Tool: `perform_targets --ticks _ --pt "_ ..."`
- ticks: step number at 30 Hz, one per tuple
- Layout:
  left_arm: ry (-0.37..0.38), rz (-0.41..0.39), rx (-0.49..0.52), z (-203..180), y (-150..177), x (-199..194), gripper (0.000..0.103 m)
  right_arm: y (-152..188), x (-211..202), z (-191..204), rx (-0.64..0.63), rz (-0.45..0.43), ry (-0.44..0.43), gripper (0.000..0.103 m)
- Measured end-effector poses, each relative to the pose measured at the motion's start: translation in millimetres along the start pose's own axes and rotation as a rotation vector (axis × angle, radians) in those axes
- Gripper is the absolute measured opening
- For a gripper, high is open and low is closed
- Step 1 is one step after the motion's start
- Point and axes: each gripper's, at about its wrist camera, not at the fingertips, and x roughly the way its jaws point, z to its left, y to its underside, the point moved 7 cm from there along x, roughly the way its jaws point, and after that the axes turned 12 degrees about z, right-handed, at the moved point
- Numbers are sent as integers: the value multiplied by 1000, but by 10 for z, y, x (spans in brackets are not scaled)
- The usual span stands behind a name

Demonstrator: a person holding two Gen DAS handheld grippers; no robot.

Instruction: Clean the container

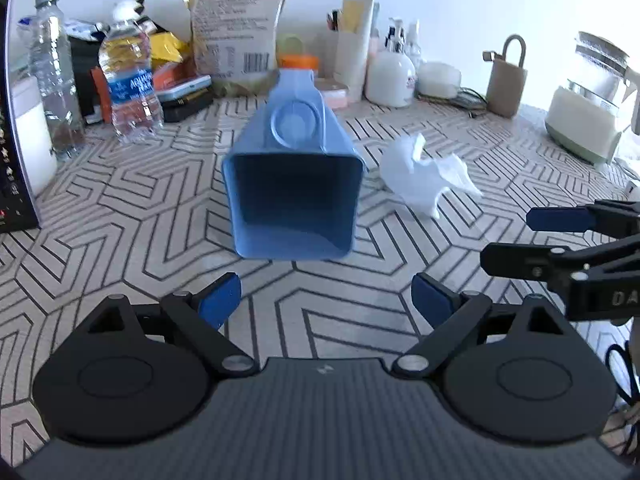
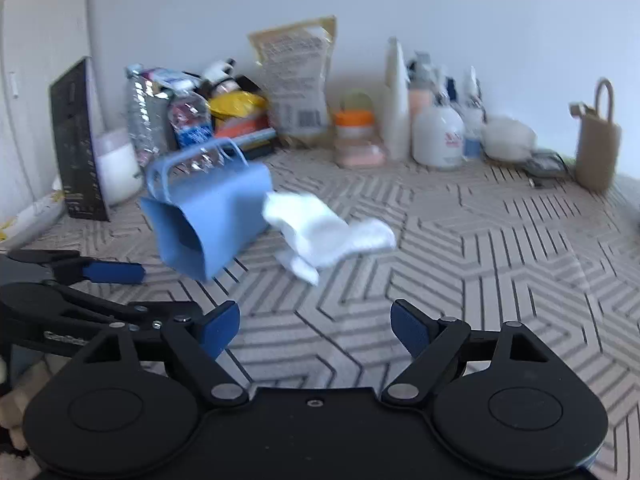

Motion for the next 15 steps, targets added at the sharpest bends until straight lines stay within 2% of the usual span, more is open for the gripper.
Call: perform_targets --ticks 3,5,8,15 --pt "-3 4 1 -6 5 12 98 -12 25 -82 34 3 24 87" --pt "0 11 6 -14 1 31 102 -3 68 -88 17 21 73 87" --pt "-11 20 21 -45 10 36 103 18 139 -76 -22 54 142 87" --pt "-48 36 43 -87 8 58 103 26 138 -78 -28 63 166 92"
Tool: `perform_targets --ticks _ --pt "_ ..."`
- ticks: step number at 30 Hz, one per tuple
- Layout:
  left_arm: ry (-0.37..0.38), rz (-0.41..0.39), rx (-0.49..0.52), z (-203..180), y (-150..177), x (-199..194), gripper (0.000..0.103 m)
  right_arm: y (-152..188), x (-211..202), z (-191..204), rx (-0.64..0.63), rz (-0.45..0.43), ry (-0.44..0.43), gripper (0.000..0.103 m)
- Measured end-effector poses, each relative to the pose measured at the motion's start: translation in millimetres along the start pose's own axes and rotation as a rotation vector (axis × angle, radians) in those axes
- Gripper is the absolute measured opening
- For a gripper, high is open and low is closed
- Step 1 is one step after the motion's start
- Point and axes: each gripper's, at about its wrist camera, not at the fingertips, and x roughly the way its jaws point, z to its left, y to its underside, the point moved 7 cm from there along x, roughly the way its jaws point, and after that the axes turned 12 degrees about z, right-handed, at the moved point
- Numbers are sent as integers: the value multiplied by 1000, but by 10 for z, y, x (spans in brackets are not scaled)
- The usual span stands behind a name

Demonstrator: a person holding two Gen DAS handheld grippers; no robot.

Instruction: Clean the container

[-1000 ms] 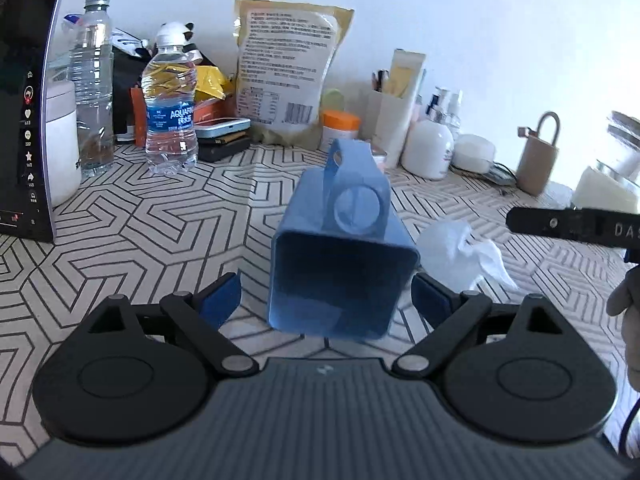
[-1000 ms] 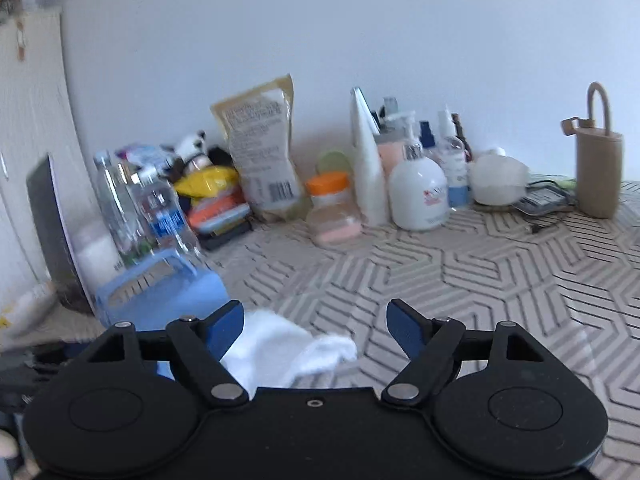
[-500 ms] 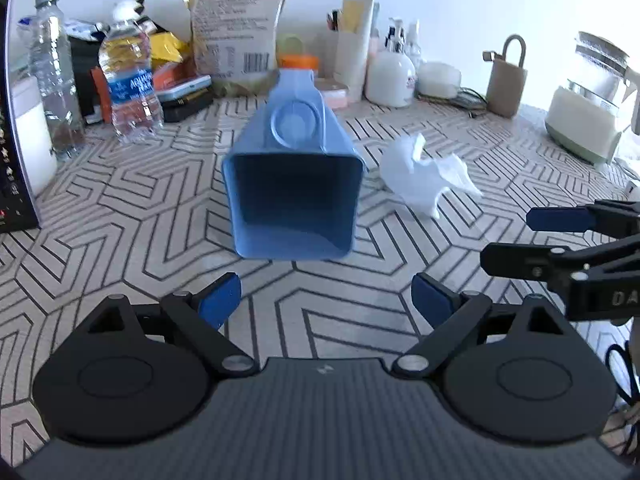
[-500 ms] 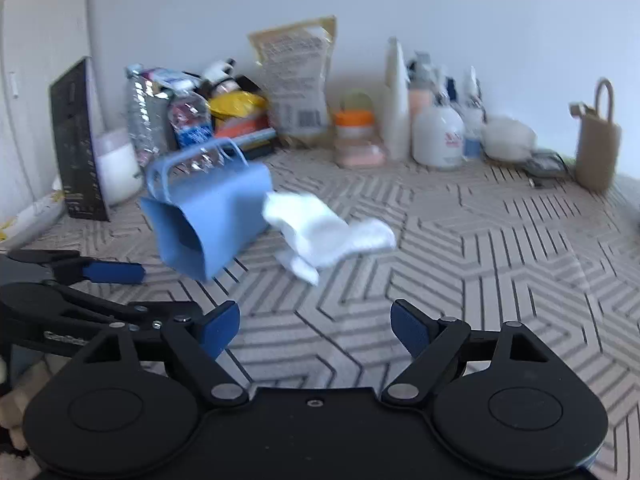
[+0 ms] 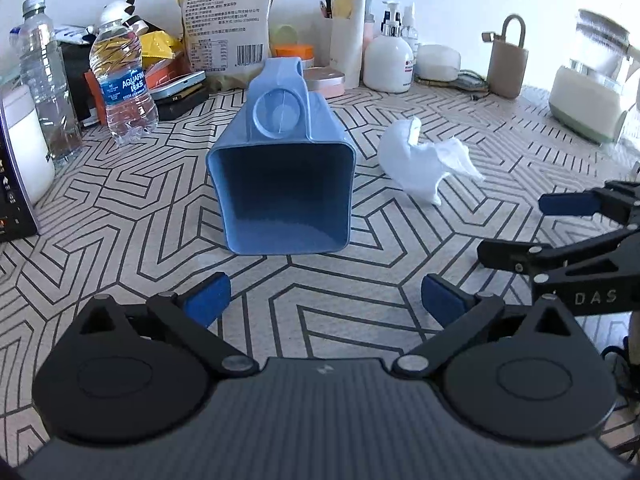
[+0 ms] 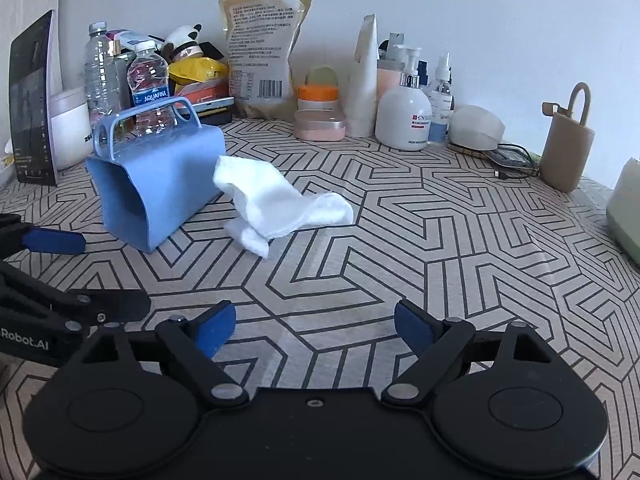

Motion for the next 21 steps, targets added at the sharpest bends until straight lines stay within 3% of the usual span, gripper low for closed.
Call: perform_targets --ticks 8,21 --pt "-5 2 3 -11 0 -2 103 8 43 -30 29 20 -35 101" --pt "-7 -27 -2 -16 22 -7 103 1 63 -18 23 25 -26 102"
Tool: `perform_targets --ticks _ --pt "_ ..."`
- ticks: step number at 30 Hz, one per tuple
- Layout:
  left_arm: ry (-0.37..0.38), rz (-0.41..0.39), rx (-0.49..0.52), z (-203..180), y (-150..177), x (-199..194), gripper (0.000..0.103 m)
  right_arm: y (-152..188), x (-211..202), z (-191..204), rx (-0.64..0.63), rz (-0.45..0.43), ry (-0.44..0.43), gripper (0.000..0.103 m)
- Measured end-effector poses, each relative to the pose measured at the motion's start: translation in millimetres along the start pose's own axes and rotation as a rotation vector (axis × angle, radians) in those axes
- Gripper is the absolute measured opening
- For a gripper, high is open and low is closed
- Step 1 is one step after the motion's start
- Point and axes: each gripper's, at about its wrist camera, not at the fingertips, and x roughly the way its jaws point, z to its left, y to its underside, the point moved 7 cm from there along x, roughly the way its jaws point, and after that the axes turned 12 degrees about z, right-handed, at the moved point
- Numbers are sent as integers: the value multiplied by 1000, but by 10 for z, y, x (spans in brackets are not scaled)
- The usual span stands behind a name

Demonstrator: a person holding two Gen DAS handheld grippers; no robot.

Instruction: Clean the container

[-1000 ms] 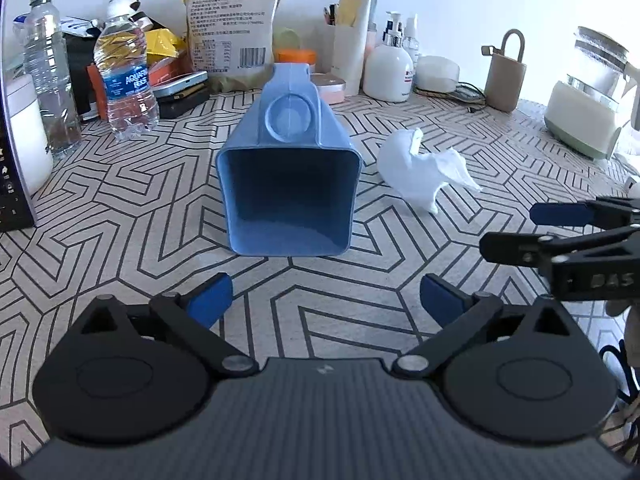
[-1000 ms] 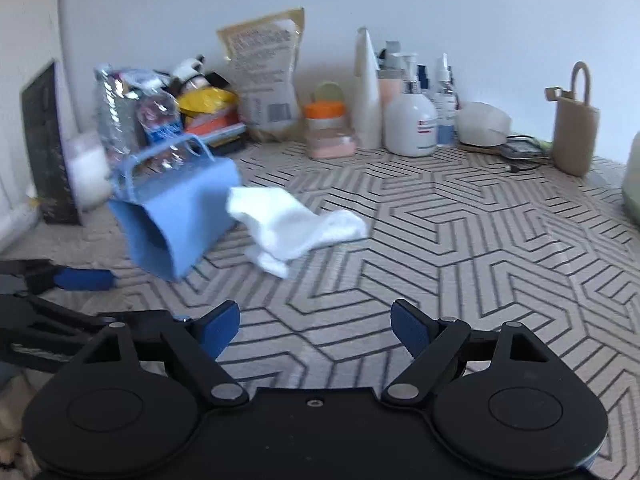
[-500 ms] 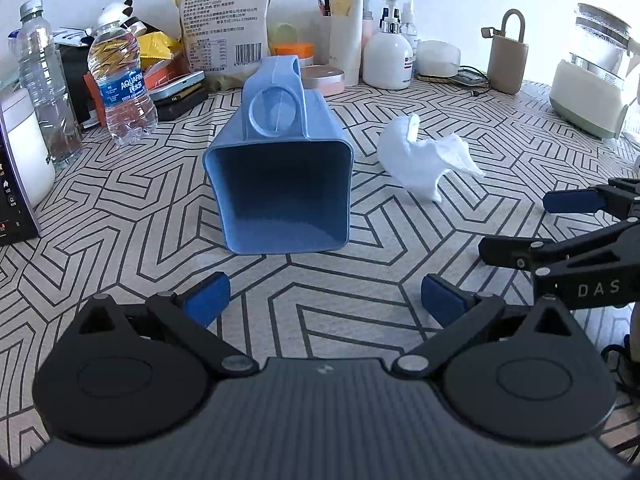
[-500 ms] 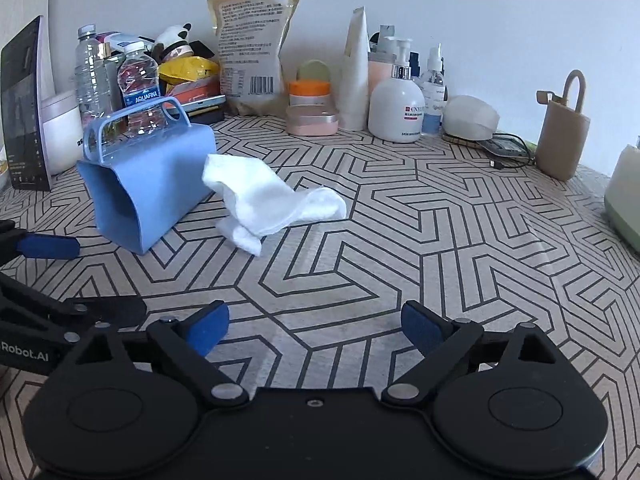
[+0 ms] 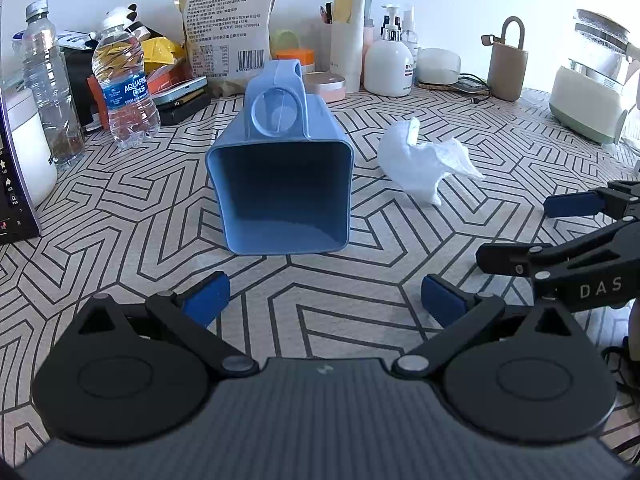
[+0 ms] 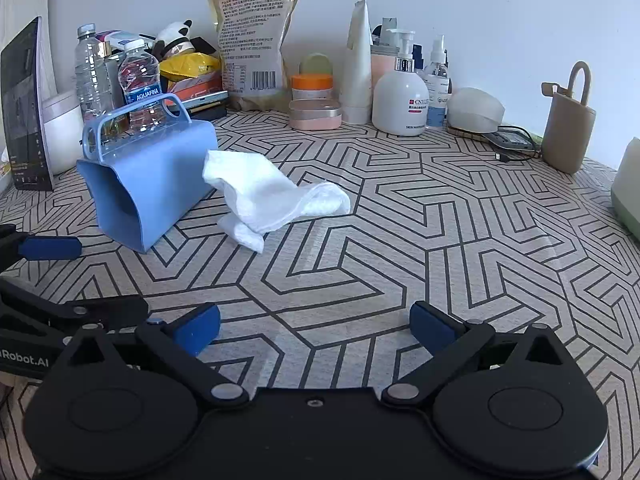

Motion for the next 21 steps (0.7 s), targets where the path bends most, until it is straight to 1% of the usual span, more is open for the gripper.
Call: perform_targets --ticks 17,21 --pt "1 -7 -1 9 22 -10 103 -1 1 3 6 0 5 103" --pt "1 -6 -1 7 19 -9 103 22 -19 52 17 -1 13 103"
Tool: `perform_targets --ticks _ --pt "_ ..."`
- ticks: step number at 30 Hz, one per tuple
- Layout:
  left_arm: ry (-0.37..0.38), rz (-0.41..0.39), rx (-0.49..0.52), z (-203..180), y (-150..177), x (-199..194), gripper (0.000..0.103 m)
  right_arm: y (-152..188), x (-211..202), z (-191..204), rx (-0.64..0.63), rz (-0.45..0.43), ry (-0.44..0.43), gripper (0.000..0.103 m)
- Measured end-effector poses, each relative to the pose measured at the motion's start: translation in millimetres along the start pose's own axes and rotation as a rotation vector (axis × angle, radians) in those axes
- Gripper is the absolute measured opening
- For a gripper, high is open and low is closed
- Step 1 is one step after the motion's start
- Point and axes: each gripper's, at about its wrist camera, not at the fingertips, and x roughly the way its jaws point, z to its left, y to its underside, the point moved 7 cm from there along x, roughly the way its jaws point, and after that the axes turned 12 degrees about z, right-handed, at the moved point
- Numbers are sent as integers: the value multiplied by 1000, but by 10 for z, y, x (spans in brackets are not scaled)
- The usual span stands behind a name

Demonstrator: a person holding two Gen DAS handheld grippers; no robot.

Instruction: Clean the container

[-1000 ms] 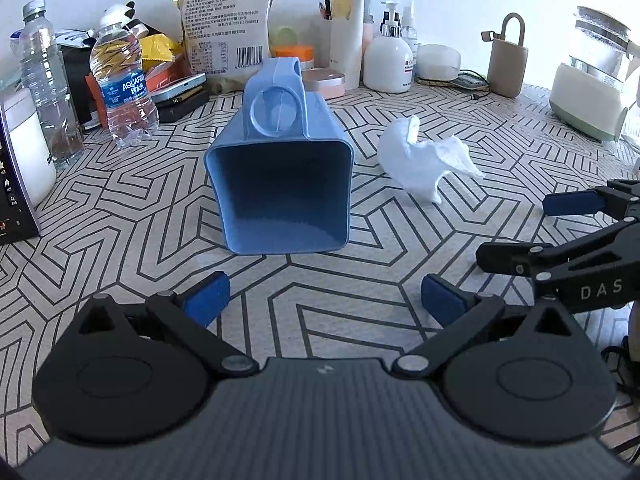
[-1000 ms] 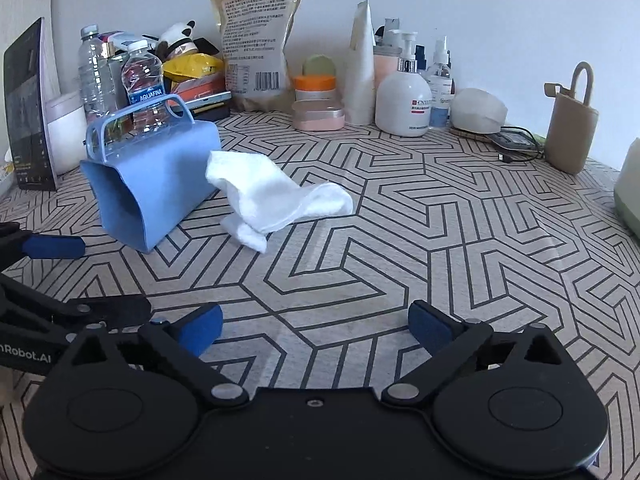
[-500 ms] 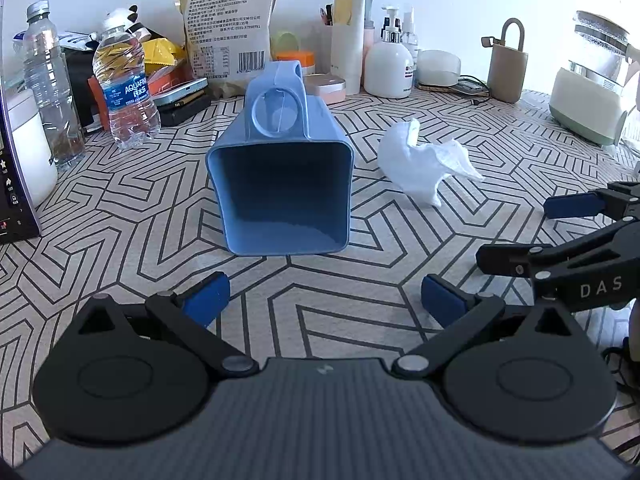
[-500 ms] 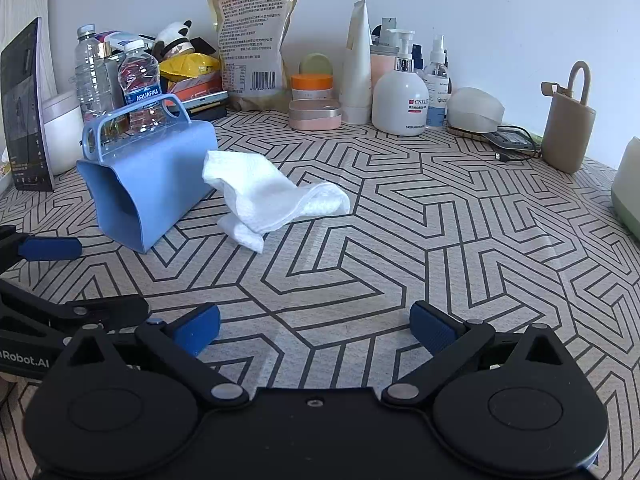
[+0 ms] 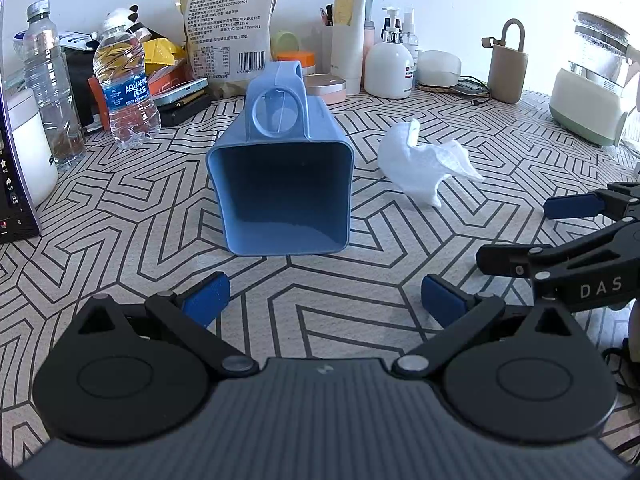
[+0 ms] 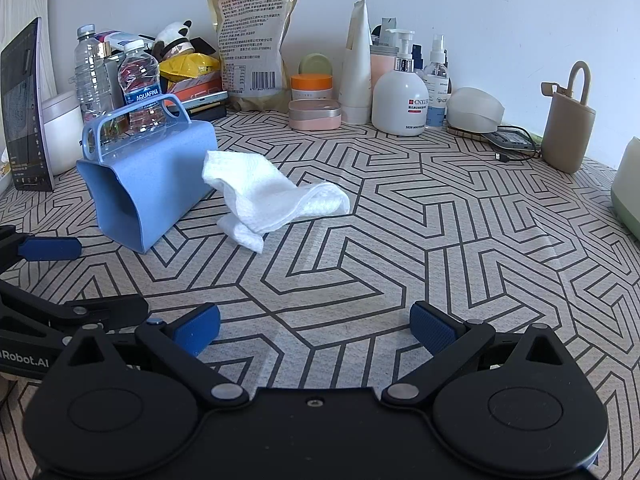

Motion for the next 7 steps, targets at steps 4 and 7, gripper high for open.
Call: perform_targets --ticks 4,7 --pt "3 -2 -2 5 -2 1 103 3 -2 4 1 0 1 103" --pt "3 -2 -2 2 -2 2 103 2 -1 2 0 0 1 103"
